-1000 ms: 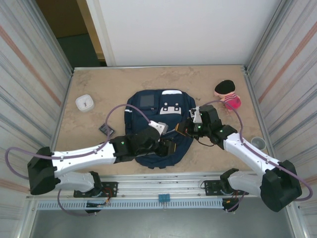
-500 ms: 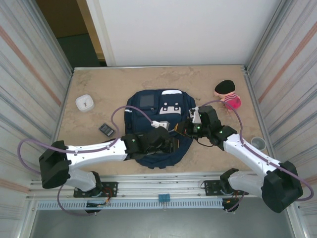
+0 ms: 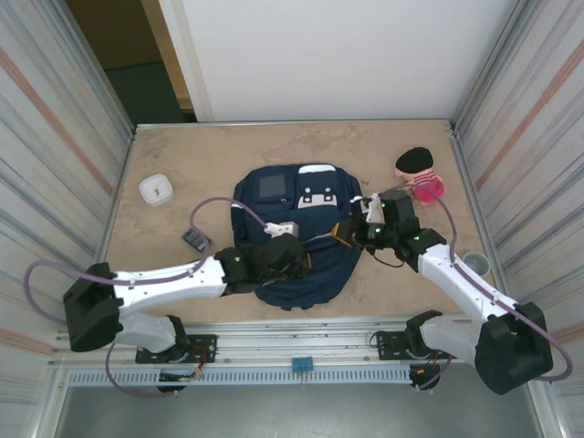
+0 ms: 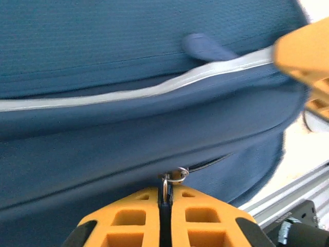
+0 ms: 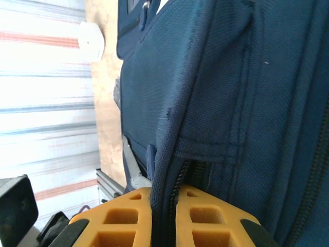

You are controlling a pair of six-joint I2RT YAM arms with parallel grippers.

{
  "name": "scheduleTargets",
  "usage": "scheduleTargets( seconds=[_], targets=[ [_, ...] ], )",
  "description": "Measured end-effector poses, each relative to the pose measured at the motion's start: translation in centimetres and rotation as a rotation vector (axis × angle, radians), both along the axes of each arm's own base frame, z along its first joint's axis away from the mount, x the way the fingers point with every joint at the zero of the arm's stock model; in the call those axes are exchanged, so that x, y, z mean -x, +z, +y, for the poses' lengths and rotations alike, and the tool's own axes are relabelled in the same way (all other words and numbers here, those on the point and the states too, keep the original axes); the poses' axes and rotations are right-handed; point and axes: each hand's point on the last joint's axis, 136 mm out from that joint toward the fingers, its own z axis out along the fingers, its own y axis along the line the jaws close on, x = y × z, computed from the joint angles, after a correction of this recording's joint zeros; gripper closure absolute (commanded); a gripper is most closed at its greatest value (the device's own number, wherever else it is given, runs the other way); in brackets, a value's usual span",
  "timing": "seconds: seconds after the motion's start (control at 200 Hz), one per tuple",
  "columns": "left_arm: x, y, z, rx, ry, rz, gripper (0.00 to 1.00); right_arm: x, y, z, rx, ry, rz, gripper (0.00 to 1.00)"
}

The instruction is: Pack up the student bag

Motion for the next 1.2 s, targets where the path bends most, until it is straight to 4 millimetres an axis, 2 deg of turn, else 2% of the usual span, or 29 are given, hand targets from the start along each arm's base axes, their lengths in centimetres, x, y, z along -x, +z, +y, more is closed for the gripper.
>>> scheduleTargets(
  seconds=[0.15,0.266,0.326,0.446,0.526,0.591,0.631,0.697,0.822,0.882,0.937,0.957,0.997,1.037,1.097,1.117,1.203],
  targets=[
    [-0.4,-0.9,4.4,-0.037,0.056,-0.011,1.00,-1.0,-0.6,-2.7,-0.006,-0.025,0.026,0.99],
    [-1.0,-0.9,6.5,-0.050,0.065,-0.039,1.00,-1.2,-0.2,-3.1,0.024,0.012,0.008,0.64],
    [-1.4,-0.7,7.1,-0.045,0.058,-0.062,1.00,-1.4,0.7,-2.9,0.078,0.044,-0.051,0.51],
    [-1.5,0.1,7.5,-0.023,0.012,-0.108,1.00,-1.3,4.2,-1.0,0.243,0.154,-0.293,0.41],
    [-1.4,0.7,7.1,0.000,-0.032,-0.138,1.00,-0.1,6.6,1.4,0.340,0.279,-0.491,0.38],
    [-1.4,1.2,6.8,0.008,-0.066,-0.157,1.00,1.0,7.6,3.2,0.396,0.392,-0.626,0.37],
    [-1.3,1.3,6.6,0.010,-0.085,-0.167,1.00,1.5,7.5,4.2,0.431,0.463,-0.687,0.37],
    [-1.1,1.4,6.4,0.008,-0.115,-0.174,1.00,2.3,6.2,5.8,0.480,0.590,-0.750,0.35],
    [-1.0,1.7,6.0,0.019,-0.150,-0.188,1.00,3.3,1.5,8.3,0.561,0.832,-0.780,0.34],
    [-1.0,1.8,5.9,0.021,-0.161,-0.191,1.00,3.6,-0.3,8.9,0.583,0.910,-0.780,0.36],
    [-1.0,1.8,5.9,0.020,-0.167,-0.192,1.00,3.7,-1.3,9.1,0.592,0.961,-0.787,0.43],
    [-1.0,1.7,5.9,0.019,-0.169,-0.193,1.00,3.7,-1.6,9.2,0.595,0.977,-0.791,0.49],
    [-1.0,1.7,5.9,0.017,-0.173,-0.195,1.00,3.5,-1.8,9.4,0.604,0.998,-0.801,0.68],
    [-1.0,1.7,5.9,0.014,-0.174,-0.196,1.00,3.2,-1.8,9.5,0.614,1.013,-0.821,0.82],
    [-1.3,1.7,6.1,0.009,-0.169,-0.201,1.00,3.0,-1.5,9.7,0.617,1.022,-0.844,0.97],
    [-1.4,1.7,6.3,0.007,-0.162,-0.200,1.00,3.0,-1.4,9.8,0.619,1.028,-0.856,1.00],
    [-2.2,1.4,7.2,-0.007,-0.127,-0.188,1.00,2.9,-1.1,9.7,0.621,1.044,-0.887,1.00]
  ],
)
